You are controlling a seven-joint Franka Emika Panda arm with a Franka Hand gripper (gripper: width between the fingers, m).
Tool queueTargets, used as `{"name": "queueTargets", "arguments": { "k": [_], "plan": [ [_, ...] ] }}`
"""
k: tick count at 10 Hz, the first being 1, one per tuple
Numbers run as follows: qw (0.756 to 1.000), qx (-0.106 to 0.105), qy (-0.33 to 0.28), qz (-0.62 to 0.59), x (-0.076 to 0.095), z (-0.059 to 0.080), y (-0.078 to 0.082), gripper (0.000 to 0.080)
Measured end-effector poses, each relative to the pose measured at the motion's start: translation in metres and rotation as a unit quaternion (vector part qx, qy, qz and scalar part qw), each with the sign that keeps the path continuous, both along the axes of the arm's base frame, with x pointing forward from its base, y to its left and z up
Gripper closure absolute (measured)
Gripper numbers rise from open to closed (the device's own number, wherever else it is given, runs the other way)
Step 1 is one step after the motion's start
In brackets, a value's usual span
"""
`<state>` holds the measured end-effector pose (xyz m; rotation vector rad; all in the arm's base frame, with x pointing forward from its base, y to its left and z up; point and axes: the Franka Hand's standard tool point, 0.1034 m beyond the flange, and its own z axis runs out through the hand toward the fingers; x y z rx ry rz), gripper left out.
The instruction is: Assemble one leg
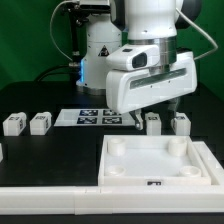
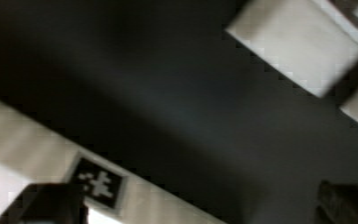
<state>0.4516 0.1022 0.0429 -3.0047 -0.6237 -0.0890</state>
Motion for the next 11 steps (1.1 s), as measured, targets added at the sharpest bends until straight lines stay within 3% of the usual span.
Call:
{"name": "queueTargets", "arguments": {
  "k": [3,6,9,11],
  "plan": [
    [0.984,0.016,0.022,-0.178,-0.01,-0.002,0.033,0.015],
    [0.984,0.016,0.031,-0.175,-0.023,-0.004,0.068,0.015],
    [0.983,0.002,0.067,-0.171,-0.027,-0.006,0.064,0.015],
    [0.966,-0.029,0.187,-0.178,-0.035,-0.01,0.06,0.015]
  ]
}}
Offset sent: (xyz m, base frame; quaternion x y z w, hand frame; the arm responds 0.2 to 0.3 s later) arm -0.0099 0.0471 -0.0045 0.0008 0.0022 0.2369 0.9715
